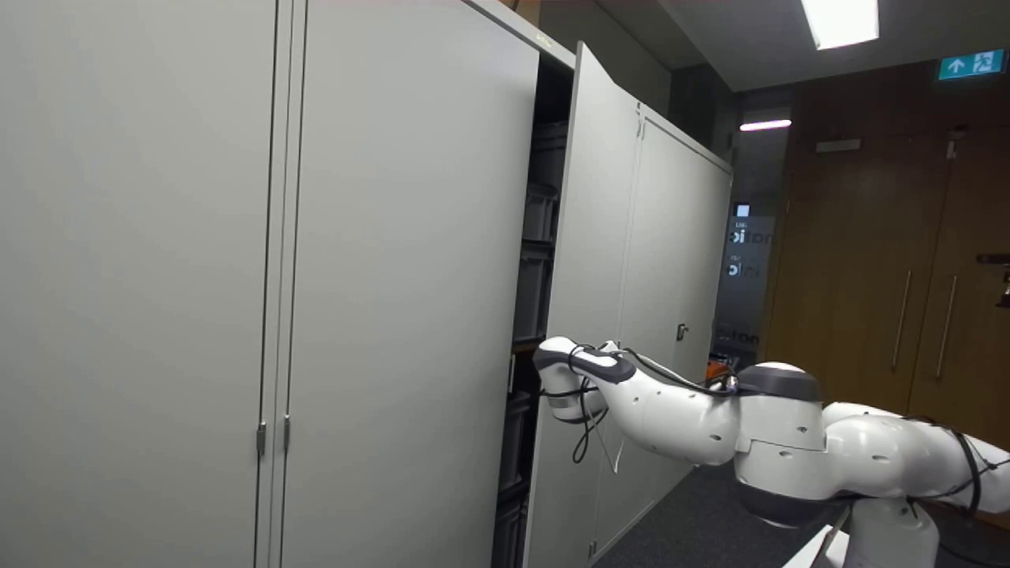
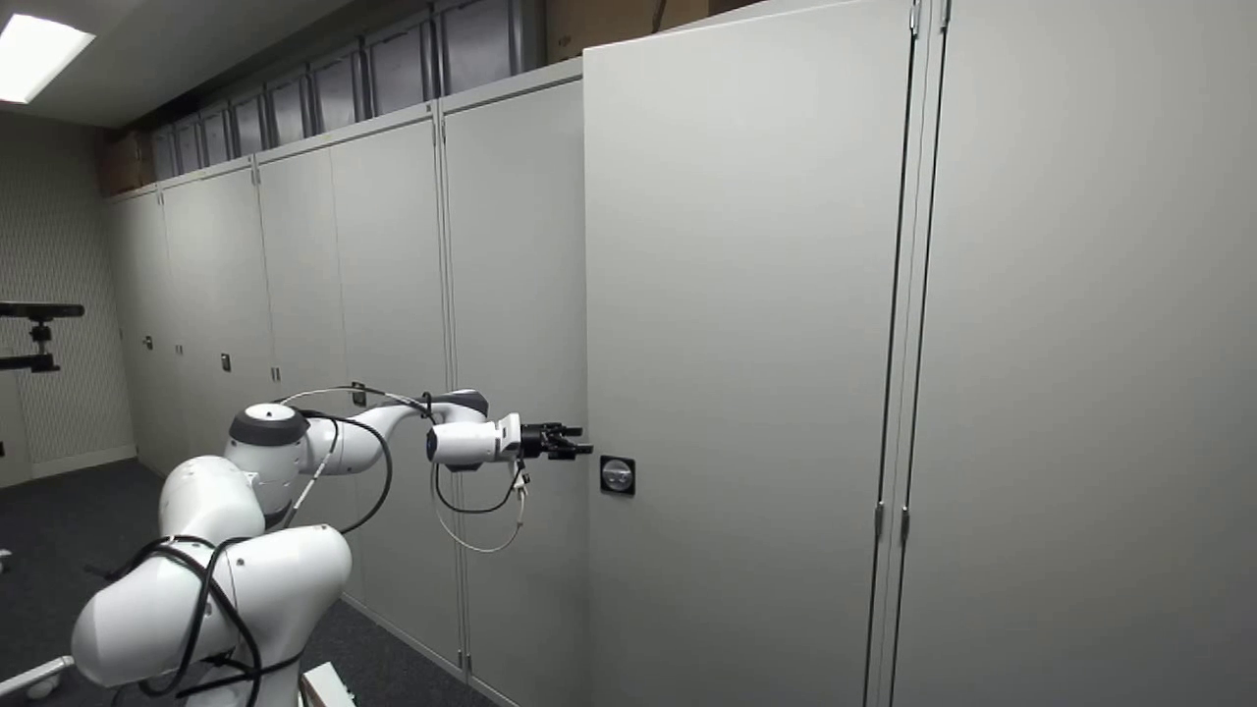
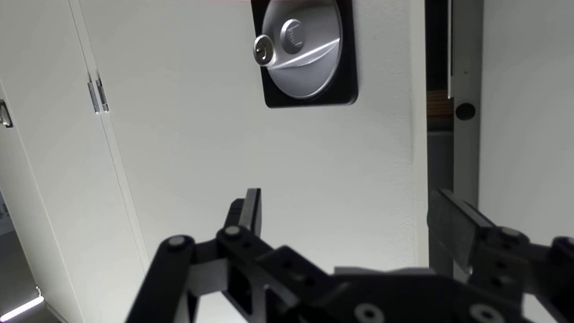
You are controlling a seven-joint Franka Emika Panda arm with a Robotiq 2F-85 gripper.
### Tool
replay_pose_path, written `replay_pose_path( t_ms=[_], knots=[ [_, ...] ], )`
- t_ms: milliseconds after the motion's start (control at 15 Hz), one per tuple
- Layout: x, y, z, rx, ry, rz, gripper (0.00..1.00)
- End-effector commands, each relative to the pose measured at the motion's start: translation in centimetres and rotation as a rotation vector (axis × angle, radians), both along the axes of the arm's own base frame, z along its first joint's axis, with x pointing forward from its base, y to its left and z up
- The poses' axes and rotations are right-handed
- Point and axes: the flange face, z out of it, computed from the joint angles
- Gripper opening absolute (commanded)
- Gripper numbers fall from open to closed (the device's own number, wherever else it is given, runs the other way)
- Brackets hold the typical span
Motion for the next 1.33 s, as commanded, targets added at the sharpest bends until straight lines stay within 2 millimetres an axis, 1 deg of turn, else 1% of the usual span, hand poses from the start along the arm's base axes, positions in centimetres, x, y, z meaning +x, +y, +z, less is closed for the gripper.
replay_pose_path(
  t_ms=[0,333,667,1067,1267],
  knots=[
    [-0.3,-0.6,1.6,-0.016,-0.045,-0.016,1.00],
    [0.4,-1.2,2.6,-0.028,-0.063,-0.024,1.00],
    [1.2,-1.4,3.4,-0.032,-0.076,-0.022,1.00],
    [1.3,0.1,3.9,-0.038,-0.091,0.009,1.00],
    [1.7,0.4,4.1,-0.039,-0.094,0.018,1.00]
  ],
)
